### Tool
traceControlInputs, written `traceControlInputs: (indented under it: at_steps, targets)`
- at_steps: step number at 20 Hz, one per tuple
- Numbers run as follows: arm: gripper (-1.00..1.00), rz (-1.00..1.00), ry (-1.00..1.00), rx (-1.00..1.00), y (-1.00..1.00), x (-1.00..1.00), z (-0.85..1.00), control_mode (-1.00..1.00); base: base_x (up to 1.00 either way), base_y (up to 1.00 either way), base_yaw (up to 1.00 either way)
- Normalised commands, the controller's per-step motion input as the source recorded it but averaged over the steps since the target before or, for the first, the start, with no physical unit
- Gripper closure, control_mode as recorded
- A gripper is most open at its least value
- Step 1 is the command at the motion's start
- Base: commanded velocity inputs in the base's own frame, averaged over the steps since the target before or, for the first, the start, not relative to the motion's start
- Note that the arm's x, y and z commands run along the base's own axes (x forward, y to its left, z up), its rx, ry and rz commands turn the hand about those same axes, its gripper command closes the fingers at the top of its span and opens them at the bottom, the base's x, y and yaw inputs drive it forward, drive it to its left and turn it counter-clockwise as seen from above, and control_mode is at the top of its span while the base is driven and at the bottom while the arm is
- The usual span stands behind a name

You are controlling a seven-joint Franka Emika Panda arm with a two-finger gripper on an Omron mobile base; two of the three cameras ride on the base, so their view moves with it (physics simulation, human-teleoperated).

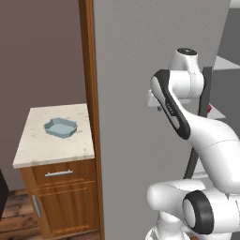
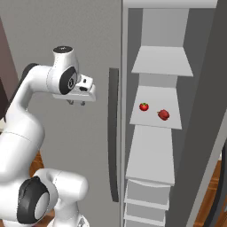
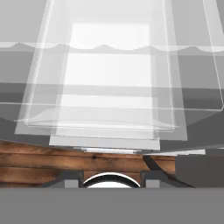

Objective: Take the tomato and bell pepper out of the freezer and place them in the tupperware container on the counter. Then put the tupperware containing the vegetables back in the freezer.

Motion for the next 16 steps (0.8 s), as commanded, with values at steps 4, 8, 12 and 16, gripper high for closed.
traceControlInputs:
  at_steps: [4, 8, 12, 16]
  targets:
    - [-1.0, 0.0, 0.02, 0.0, 0.05, -0.04, -0.02, -1.0, 0.0, 0.0, 0.0]
    - [-1.0, 0.0, 0.0, -0.03, 0.41, -0.24, 0.0, -1.0, 0.0, 0.0, 0.0]
    - [-1.0, 0.0, 0.0, 0.0, 0.39, -0.5, 0.18, -1.0, 0.0, 0.0, 0.0]
    - [-1.0, -0.01, -0.01, 0.0, 0.19, -0.63, 0.29, -1.0, 0.0, 0.0, 0.0]
